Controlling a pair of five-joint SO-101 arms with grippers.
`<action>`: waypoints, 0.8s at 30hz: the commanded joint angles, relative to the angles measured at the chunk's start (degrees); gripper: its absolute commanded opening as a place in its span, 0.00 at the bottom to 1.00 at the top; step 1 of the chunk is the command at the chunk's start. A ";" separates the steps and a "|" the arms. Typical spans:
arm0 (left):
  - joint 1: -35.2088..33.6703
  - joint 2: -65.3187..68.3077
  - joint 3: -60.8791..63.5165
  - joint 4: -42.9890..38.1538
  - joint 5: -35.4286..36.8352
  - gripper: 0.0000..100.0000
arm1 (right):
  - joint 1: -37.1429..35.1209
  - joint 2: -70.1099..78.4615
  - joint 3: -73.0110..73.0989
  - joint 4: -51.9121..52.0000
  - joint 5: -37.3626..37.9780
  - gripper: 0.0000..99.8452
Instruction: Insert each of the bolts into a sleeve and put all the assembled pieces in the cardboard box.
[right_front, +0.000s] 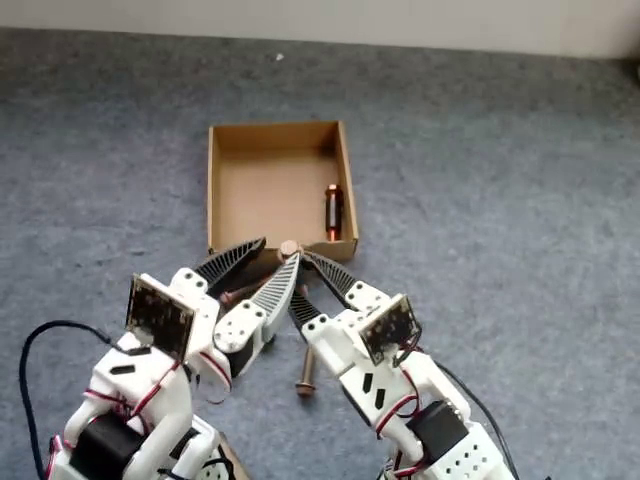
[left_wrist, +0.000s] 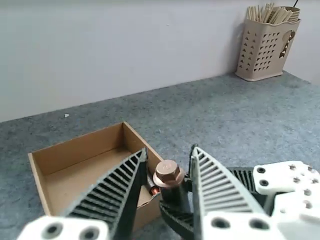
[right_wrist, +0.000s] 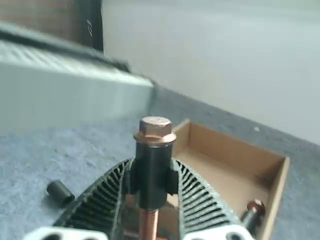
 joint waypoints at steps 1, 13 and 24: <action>-3.47 0.04 -2.68 0.88 -3.08 0.16 | 3.03 -1.36 8.75 3.65 -0.62 0.00; -36.18 0.04 11.56 0.70 -10.90 0.01 | 12.62 -1.01 8.75 13.05 -8.88 0.00; -40.57 0.04 27.56 0.53 -20.75 0.01 | 13.32 1.10 -6.02 19.65 -9.23 0.00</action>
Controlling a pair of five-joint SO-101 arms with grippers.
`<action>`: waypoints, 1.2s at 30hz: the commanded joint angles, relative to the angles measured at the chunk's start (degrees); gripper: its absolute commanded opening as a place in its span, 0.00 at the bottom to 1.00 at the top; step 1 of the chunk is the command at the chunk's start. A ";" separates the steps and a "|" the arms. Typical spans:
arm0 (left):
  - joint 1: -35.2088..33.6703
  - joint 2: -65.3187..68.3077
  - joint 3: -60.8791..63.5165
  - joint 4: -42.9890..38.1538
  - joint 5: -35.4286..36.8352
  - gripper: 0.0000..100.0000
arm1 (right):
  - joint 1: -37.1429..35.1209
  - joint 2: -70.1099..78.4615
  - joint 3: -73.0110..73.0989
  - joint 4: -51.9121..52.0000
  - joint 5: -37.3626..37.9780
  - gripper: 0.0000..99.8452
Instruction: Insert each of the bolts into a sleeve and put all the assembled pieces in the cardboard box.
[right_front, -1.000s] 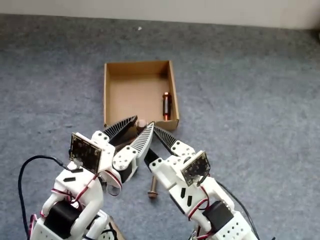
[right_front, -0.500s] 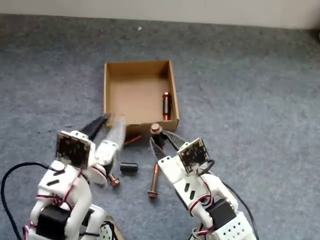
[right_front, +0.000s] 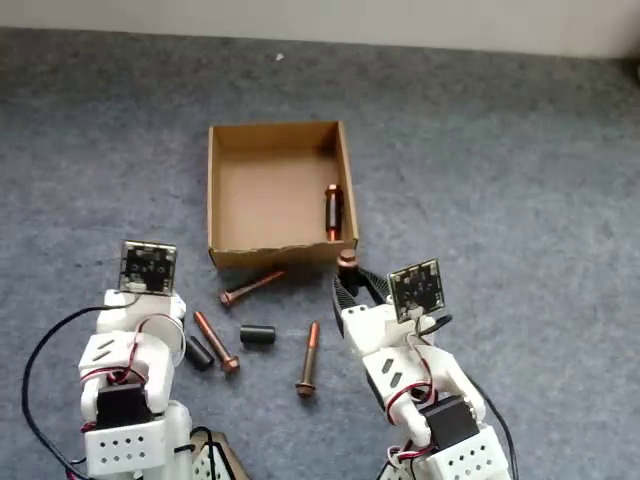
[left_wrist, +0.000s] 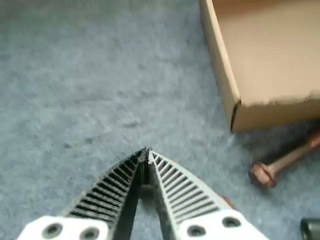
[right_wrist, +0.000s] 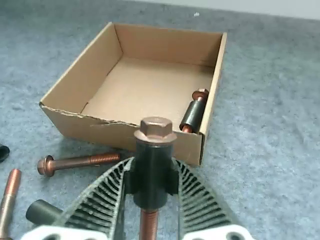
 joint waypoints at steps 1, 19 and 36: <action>-0.31 -0.66 0.84 -0.09 -3.52 0.01 | -0.57 3.03 -6.46 0.13 -0.44 0.00; 1.71 -0.66 2.86 -0.35 -6.33 0.01 | -1.71 76.53 -48.57 -22.64 -0.44 0.00; 0.40 -0.66 2.77 -0.35 -6.24 0.01 | -1.71 107.56 -69.14 -25.36 -0.53 0.00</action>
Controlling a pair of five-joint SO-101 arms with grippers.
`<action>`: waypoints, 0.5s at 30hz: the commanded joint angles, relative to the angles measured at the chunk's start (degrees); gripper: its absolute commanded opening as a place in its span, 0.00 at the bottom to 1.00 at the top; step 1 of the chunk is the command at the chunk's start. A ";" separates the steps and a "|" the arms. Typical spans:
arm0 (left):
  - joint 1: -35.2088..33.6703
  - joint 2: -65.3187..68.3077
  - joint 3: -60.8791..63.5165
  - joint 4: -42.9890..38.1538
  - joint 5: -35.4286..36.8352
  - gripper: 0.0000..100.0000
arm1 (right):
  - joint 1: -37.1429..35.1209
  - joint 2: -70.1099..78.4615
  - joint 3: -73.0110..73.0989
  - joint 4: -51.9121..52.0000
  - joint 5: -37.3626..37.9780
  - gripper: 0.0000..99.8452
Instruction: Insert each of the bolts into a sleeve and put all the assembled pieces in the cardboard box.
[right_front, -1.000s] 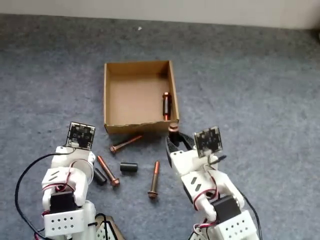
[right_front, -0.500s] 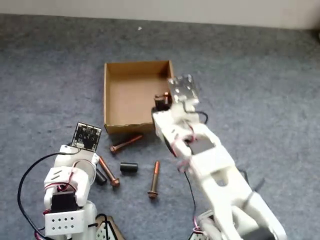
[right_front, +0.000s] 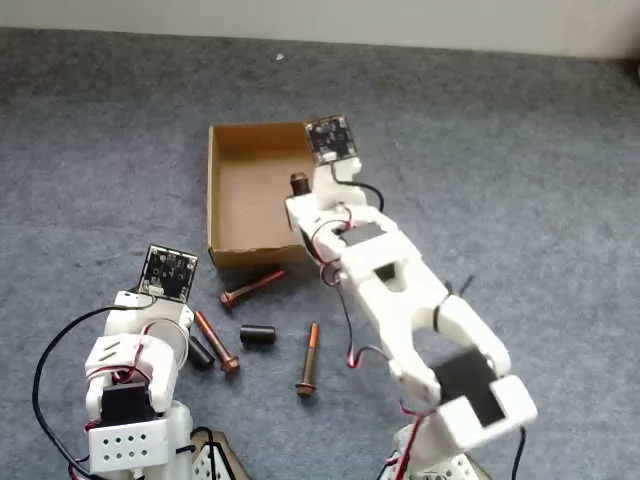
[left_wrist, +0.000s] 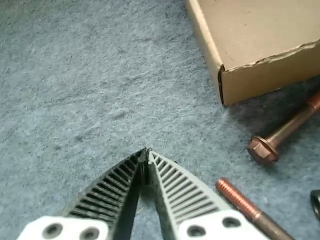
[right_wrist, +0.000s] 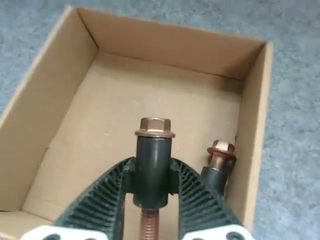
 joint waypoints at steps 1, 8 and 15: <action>-0.57 -0.48 -0.31 -0.35 -0.35 0.01 | -0.31 1.63 -5.93 -1.27 -0.53 0.00; -0.40 -0.48 -0.22 -0.35 -0.44 0.01 | -0.57 2.86 -7.25 -1.19 -0.53 0.14; -0.40 -0.48 -0.13 -0.35 -0.44 0.01 | -0.57 2.51 -7.60 7.69 -0.44 0.14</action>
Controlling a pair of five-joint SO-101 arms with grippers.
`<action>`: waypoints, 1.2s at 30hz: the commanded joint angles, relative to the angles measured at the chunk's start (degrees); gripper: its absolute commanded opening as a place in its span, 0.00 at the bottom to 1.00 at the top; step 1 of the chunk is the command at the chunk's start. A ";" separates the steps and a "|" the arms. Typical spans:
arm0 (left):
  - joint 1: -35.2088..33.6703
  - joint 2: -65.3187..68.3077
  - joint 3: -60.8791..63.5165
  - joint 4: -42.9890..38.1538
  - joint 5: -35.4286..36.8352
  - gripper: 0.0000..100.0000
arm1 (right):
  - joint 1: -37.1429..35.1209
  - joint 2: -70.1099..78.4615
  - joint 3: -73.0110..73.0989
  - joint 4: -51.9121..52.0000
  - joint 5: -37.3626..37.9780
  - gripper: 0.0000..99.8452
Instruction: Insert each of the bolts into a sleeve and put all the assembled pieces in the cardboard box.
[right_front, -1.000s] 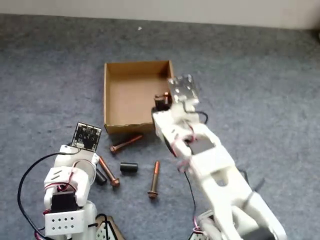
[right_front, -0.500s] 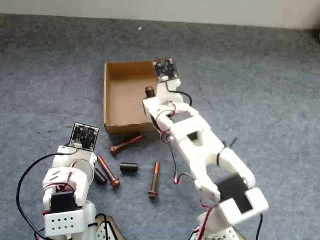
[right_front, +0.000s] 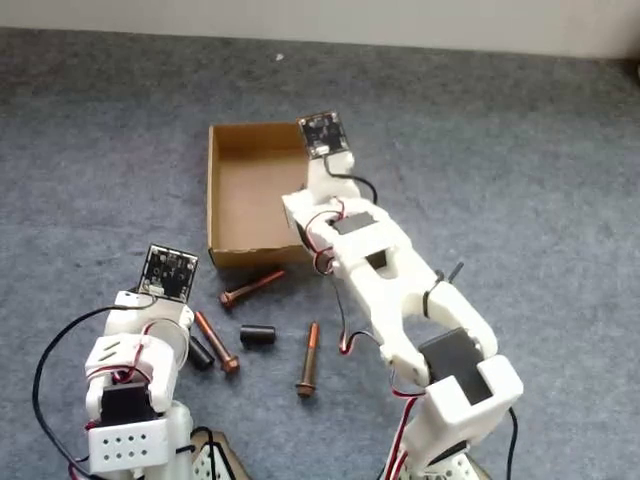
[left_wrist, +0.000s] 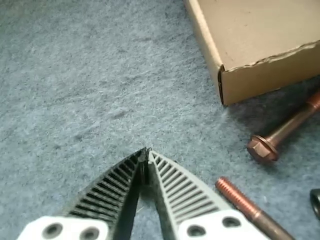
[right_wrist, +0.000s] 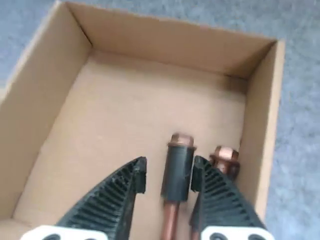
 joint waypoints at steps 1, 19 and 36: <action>-0.40 -0.48 -0.13 -0.35 -0.35 0.01 | -0.57 -2.42 -2.51 4.09 -0.44 0.14; -0.84 -0.48 -0.40 -0.44 -0.35 0.01 | -11.03 -34.07 13.32 24.66 5.98 0.14; -0.92 -0.48 -0.66 -0.44 -0.35 0.01 | -26.15 -25.27 20.00 24.66 9.32 0.14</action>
